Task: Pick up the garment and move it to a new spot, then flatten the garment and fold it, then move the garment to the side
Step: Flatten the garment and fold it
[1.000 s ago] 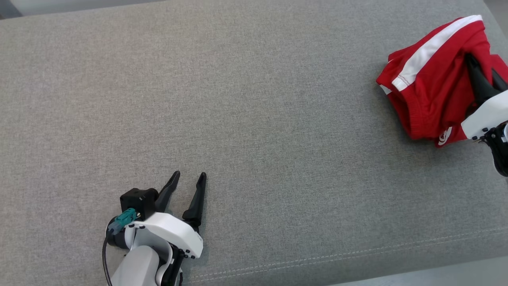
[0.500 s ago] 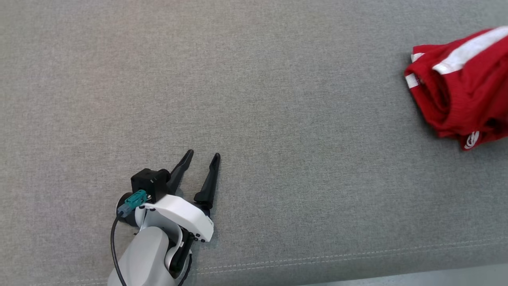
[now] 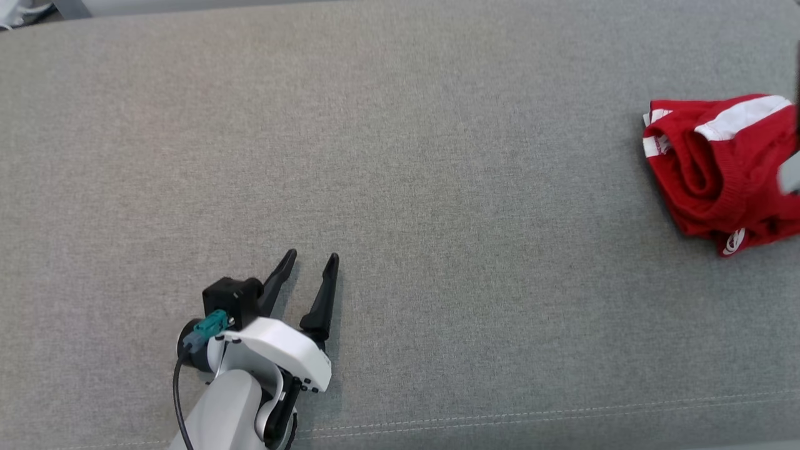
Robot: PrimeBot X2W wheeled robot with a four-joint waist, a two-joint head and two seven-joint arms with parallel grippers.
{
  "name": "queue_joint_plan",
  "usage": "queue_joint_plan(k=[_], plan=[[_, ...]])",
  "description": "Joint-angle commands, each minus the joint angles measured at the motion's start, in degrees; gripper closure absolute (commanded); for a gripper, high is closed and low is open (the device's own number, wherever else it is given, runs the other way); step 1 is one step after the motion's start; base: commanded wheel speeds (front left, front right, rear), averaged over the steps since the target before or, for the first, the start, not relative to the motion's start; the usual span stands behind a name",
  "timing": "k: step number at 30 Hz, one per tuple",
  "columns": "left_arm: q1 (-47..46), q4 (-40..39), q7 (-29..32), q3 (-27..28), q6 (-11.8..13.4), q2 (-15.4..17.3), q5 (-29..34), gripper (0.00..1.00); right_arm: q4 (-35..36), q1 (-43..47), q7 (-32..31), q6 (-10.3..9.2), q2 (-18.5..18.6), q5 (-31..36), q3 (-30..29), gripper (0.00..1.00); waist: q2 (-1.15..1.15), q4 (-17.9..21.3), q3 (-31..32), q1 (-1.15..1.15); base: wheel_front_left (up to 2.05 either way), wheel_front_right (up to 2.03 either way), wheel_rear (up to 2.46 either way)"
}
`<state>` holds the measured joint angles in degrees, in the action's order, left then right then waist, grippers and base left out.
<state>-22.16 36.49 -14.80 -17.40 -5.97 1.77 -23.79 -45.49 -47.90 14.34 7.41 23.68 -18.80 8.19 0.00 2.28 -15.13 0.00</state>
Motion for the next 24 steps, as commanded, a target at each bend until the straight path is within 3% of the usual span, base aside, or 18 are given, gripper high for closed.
queue_joint_plan(k=[1,11,24], plan=[[0.27,-1.36,-0.2,1.9,0.48,1.1,-0.19,0.0,2.53,2.37,0.64,0.08,0.09,1.14,-0.13,0.0,0.0,-0.21,1.19,0.0,0.0,0.0,0.0],[3.56,-3.11,-0.2,3.27,1.63,1.1,0.68,0.0,14.9,18.33,0.65,0.08,-7.71,6.46,-3.04,0.0,0.0,-1.76,6.78,0.0,0.0,0.0,0.0],[8.79,-6.46,-0.2,7.15,3.01,1.13,5.61,0.0,18.42,28.53,0.65,0.08,-10.38,5.7,-3.75,0.0,0.0,-4.48,13.15,0.0,0.0,0.0,0.0]])
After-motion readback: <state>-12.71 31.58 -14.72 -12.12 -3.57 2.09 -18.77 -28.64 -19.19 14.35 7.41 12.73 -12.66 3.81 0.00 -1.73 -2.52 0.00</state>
